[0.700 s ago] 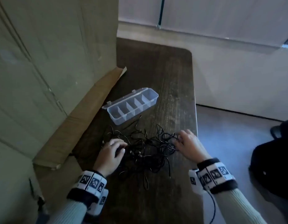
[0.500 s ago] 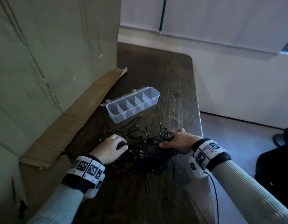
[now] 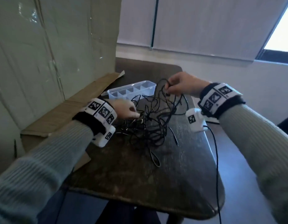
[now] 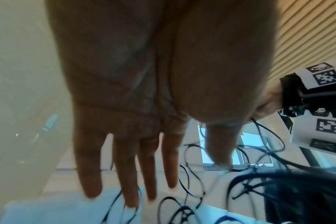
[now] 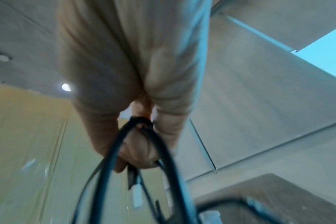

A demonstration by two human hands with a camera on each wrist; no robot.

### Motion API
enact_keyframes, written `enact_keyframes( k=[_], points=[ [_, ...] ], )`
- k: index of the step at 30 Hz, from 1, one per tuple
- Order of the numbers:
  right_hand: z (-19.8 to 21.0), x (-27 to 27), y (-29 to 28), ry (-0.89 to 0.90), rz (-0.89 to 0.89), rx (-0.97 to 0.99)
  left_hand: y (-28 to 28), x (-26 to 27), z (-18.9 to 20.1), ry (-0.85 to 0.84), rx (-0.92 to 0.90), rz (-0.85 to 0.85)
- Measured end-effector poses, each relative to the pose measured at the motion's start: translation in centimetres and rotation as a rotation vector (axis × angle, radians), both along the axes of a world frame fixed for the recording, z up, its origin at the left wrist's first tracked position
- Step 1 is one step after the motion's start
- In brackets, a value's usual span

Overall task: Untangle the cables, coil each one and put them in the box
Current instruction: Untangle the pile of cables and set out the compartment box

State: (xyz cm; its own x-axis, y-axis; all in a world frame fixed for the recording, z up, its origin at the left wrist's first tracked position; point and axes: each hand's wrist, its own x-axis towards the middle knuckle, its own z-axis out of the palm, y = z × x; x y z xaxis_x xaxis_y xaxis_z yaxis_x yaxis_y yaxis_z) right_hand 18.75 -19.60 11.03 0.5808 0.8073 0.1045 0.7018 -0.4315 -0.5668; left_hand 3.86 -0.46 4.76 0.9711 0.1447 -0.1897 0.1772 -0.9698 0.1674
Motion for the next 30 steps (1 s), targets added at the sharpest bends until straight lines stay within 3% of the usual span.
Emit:
enact_keyframes(
  k=[4,9,12,15,21,26,30],
  points=[
    [3.4,-2.3,-1.0,0.131,-0.044,0.207,-4.0,1.1,2.3,-0.265,-0.315,0.021],
    [5.9,-6.6,-0.9,0.223,0.002,0.359,-8.3,5.3,0.7,-0.361,-0.314,0.050],
    [6.5,-7.1,-2.2,0.161,-0.060,0.435,-7.7,6.7,-0.1,-0.526,-0.350,0.037],
    [6.7,-6.2,-4.9,0.151,-0.180,0.579,-5.3,4.7,1.6,-0.627,-0.217,0.060],
    [5.0,-6.1,-5.6,0.140,-0.269,0.602,-1.9,1.2,5.3,-0.603,-0.354,0.073],
    [3.9,-4.7,-2.0,0.162,-0.343,0.666,-0.5,2.9,5.1,-0.635,-0.587,0.239],
    [4.6,-3.0,0.4,0.177,-0.385,0.671,-0.3,5.2,4.8,-0.565,-0.717,0.265]
  ],
)
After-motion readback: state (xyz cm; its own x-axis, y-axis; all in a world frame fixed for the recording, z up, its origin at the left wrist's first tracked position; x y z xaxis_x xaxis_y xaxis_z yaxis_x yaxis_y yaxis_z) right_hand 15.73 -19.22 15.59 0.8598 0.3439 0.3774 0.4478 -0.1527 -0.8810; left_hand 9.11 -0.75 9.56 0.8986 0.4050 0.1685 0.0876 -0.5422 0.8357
